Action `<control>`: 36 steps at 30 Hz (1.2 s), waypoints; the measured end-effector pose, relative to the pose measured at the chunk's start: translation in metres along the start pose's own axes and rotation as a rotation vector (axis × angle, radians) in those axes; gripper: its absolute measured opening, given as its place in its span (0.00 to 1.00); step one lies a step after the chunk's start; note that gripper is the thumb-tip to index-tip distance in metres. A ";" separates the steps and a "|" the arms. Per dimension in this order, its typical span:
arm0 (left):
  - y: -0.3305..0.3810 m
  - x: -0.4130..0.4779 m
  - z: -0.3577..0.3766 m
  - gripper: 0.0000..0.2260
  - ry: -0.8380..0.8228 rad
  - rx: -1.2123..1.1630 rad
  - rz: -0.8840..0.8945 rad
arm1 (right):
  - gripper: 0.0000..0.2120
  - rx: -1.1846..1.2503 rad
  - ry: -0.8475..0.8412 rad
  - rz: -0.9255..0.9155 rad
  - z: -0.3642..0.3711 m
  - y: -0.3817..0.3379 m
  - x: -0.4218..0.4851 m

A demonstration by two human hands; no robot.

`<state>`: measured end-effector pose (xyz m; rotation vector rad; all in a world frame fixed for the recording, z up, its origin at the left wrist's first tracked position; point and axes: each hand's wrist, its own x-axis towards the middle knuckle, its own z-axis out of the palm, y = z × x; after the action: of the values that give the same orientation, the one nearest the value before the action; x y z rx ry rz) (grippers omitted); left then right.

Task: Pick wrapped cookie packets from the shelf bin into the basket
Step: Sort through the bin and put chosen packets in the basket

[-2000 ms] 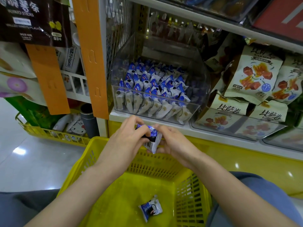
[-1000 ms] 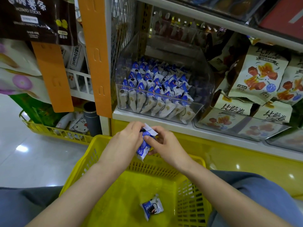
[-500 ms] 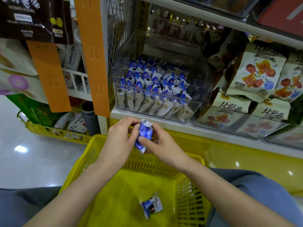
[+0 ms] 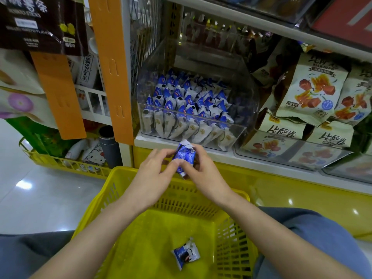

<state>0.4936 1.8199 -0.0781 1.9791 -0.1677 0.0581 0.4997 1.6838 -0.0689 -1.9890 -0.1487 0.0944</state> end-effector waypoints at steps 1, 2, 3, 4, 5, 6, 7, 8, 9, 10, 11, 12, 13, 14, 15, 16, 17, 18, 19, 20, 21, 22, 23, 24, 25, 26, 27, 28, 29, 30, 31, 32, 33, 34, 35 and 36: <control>0.002 -0.001 0.001 0.12 -0.037 -0.081 -0.049 | 0.17 -0.104 0.032 -0.044 -0.001 0.002 -0.001; 0.004 -0.003 0.003 0.12 -0.084 -0.185 -0.100 | 0.20 -0.227 0.054 -0.098 -0.002 0.004 -0.003; 0.006 -0.004 0.005 0.11 -0.118 -0.275 -0.141 | 0.23 -0.354 0.067 -0.160 -0.002 0.006 -0.005; 0.007 -0.004 0.007 0.11 -0.123 -0.322 -0.164 | 0.26 -0.465 0.074 -0.226 -0.001 0.008 -0.007; 0.008 -0.004 0.008 0.09 -0.101 -0.336 -0.178 | 0.28 -0.539 0.077 -0.286 0.000 0.008 -0.008; 0.008 -0.004 0.008 0.07 -0.062 -0.337 -0.189 | 0.30 -0.573 0.068 -0.328 0.002 0.008 -0.008; 0.008 -0.003 0.007 0.05 -0.014 -0.342 -0.200 | 0.31 -0.578 0.049 -0.351 0.003 0.007 -0.008; 0.007 -0.001 0.006 0.05 0.028 -0.363 -0.207 | 0.32 -0.560 0.030 -0.353 0.003 0.007 -0.008; 0.006 0.000 0.004 0.05 0.059 -0.396 -0.212 | 0.33 -0.518 0.020 -0.330 0.004 0.006 -0.008; 0.006 0.001 0.002 0.06 0.080 -0.430 -0.214 | 0.34 -0.454 0.020 -0.284 0.005 0.005 -0.008; 0.006 0.001 0.001 0.07 0.092 -0.469 -0.215 | 0.33 -0.384 0.026 -0.224 0.005 0.004 -0.008; 0.007 0.002 0.000 0.07 0.098 -0.516 -0.218 | 0.32 -0.324 0.039 -0.159 0.004 0.003 -0.007; 0.007 0.002 0.000 0.07 0.101 -0.571 -0.226 | 0.28 -0.273 0.058 -0.092 0.002 0.002 -0.005; 0.008 0.003 0.000 0.08 0.100 -0.622 -0.234 | 0.24 -0.206 0.068 -0.016 -0.001 0.002 -0.003; 0.008 0.003 -0.001 0.08 0.096 -0.648 -0.234 | 0.19 -0.096 0.058 0.058 -0.005 0.001 0.000; 0.009 0.004 -0.002 0.09 0.090 -0.646 -0.227 | 0.15 0.053 0.028 0.122 -0.008 -0.002 0.002; 0.009 0.004 -0.003 0.11 0.086 -0.627 -0.221 | 0.13 0.196 -0.012 0.171 -0.011 -0.003 0.003; 0.010 0.004 -0.004 0.12 0.090 -0.608 -0.219 | 0.12 0.296 -0.045 0.197 -0.013 -0.004 0.003; 0.010 0.004 -0.006 0.13 0.103 -0.596 -0.229 | 0.12 0.334 -0.060 0.200 -0.014 -0.004 0.003; 0.011 0.005 -0.007 0.14 0.120 -0.600 -0.249 | 0.12 0.347 -0.064 0.186 -0.015 -0.004 0.002; 0.011 0.006 -0.009 0.15 0.131 -0.621 -0.272 | 0.12 0.350 -0.063 0.164 -0.016 -0.004 0.002; 0.013 0.008 -0.011 0.14 0.132 -0.662 -0.297 | 0.10 0.343 -0.062 0.144 -0.017 -0.004 0.003; 0.014 0.009 -0.012 0.13 0.126 -0.715 -0.320 | 0.09 0.322 -0.063 0.121 -0.016 -0.006 0.003; 0.015 0.010 -0.013 0.13 0.122 -0.767 -0.340 | 0.08 0.274 -0.061 0.092 -0.016 -0.007 0.003; 0.016 0.011 -0.014 0.12 0.122 -0.803 -0.354 | 0.09 0.205 -0.058 0.061 -0.014 -0.007 0.003; 0.016 0.011 -0.016 0.12 0.126 -0.814 -0.358 | 0.11 0.137 -0.059 0.033 -0.012 -0.007 0.003; 0.015 0.011 -0.016 0.11 0.133 -0.797 -0.349 | 0.12 0.096 -0.062 0.018 -0.010 -0.007 0.002; 0.015 0.011 -0.017 0.11 0.141 -0.749 -0.322 | 0.12 0.079 -0.068 0.012 -0.009 -0.007 0.001; 0.016 0.011 -0.018 0.11 0.146 -0.679 -0.276 | 0.12 0.089 -0.082 0.013 -0.008 -0.007 0.001; 0.016 0.011 -0.019 0.11 0.141 -0.603 -0.214 | 0.12 0.128 -0.104 0.023 -0.007 -0.007 0.000; 0.017 0.011 -0.019 0.11 0.126 -0.534 -0.148 | 0.12 0.185 -0.128 0.039 -0.007 -0.008 0.000; 0.018 0.010 -0.020 0.10 0.104 -0.474 -0.088 | 0.11 0.238 -0.147 0.052 -0.008 -0.009 -0.001; 0.019 0.010 -0.019 0.09 0.086 -0.425 -0.040 | 0.11 0.272 -0.159 0.056 -0.008 -0.011 -0.002; 0.020 0.010 -0.019 0.08 0.075 -0.387 -0.005 | 0.09 0.284 -0.168 0.052 -0.010 -0.013 -0.003; 0.022 0.010 -0.018 0.07 0.070 -0.355 0.018 | 0.08 0.281 -0.172 0.043 -0.011 -0.015 -0.004; 0.023 0.011 -0.018 0.06 0.069 -0.323 0.038 | 0.08 0.265 -0.169 0.030 -0.013 -0.017 -0.005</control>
<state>0.5012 1.8263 -0.0482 1.6495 -0.1590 0.1163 0.4959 1.6784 -0.0486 -1.7181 -0.2046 0.2870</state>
